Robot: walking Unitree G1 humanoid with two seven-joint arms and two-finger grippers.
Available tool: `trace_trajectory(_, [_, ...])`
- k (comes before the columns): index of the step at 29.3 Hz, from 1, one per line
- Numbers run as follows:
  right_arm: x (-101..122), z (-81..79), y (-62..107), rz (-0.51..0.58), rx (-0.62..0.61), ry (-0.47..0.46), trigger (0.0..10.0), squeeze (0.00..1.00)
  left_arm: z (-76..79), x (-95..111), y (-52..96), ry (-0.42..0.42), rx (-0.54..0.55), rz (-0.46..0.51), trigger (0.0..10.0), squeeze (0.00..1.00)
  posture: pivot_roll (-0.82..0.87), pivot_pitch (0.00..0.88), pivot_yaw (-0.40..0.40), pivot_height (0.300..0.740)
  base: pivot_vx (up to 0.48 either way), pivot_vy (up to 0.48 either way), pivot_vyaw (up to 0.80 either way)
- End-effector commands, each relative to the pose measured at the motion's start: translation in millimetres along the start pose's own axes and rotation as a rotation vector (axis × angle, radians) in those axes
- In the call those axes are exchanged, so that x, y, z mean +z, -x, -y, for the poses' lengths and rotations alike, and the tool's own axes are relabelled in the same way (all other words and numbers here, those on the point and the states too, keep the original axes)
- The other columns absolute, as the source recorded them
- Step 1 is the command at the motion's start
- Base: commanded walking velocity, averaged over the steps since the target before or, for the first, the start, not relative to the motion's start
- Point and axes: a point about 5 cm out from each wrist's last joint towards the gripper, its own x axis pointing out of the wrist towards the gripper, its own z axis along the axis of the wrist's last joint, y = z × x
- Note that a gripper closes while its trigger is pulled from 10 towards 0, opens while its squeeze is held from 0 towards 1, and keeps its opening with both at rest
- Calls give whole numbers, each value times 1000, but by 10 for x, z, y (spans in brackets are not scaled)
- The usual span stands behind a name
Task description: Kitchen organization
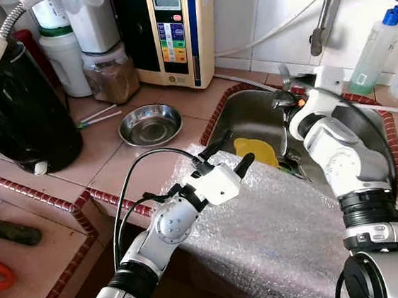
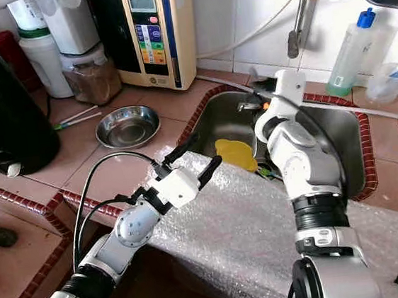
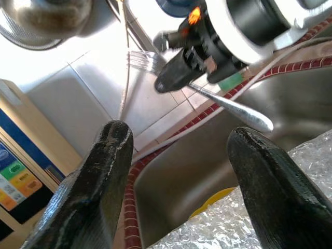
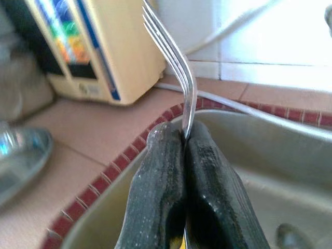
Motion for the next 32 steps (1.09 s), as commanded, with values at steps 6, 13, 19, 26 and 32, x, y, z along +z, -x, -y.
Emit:
trace_trajectory(6, [-140,43,-42,-13,12,295,0,0,-68,8,12,145,-13,-44,10000,1000,45,0,35,740,0,0,0])
trace_trajectory(13, [-348,167,-30,-43,29,496,0,0,-127,67,25,247,-29,-52,10000,1000,60,0,35,740,0,0,0])
trace_trajectory(19, [-514,258,-3,-112,42,544,0,0,-117,74,56,277,-56,-74,10000,1000,62,0,32,740,0,0,0])
trace_trajectory(26, [-753,260,43,-217,81,539,10000,55,-66,74,61,290,-104,-106,10000,1000,61,0,30,740,0,0,0])
trace_trajectory(32, [-796,242,48,-228,93,521,10000,1000,-57,61,71,291,-110,-121,10000,1000,63,0,31,740,0,0,0])
